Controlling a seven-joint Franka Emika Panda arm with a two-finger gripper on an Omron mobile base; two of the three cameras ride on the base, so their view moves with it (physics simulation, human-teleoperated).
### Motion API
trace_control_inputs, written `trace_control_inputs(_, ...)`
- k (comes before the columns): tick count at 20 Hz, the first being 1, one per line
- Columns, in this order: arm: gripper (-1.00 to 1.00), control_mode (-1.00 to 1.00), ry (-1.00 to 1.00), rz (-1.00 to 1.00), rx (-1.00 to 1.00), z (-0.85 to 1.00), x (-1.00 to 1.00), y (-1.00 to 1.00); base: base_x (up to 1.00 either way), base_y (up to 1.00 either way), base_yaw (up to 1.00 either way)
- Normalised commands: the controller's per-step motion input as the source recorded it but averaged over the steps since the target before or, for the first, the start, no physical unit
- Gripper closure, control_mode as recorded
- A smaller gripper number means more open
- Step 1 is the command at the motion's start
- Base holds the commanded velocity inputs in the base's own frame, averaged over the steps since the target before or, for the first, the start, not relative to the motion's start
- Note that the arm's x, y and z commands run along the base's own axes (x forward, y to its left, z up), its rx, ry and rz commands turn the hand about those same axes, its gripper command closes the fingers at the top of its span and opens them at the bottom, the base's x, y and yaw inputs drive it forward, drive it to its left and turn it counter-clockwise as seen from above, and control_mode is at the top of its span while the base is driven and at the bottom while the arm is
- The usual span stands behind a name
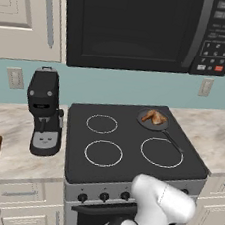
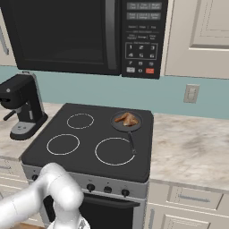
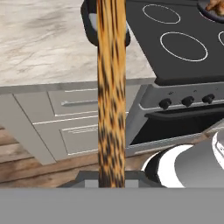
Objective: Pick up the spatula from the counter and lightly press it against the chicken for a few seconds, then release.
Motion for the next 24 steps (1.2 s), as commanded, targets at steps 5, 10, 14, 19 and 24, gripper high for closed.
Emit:
trace_control_inputs(5, 1.0, -1.0, -0.15, 0.07, 0.0, 0.25, -0.66, -0.89, 0.0, 0.0, 0.0)
trace_control_inputs(10, 1.0, -1.0, -0.15, 0.06, 0.0, 0.3, -0.66, -0.89, 0.0, 0.0, 0.0)
trace_control_inputs(14, 1.0, -1.0, -0.11, 0.04, 0.0, 0.33, -0.57, -0.88, 0.0, 0.0, 0.0)
trace_control_inputs(19, 1.0, -1.0, -0.06, 0.01, 0.01, 0.34, -0.45, -0.83, 0.0, 0.0, 0.0)
trace_control_inputs(24, 1.0, -1.0, -0.05, 0.0, 0.01, 0.37, -0.43, -0.8, 0.0, 0.0, 0.0)
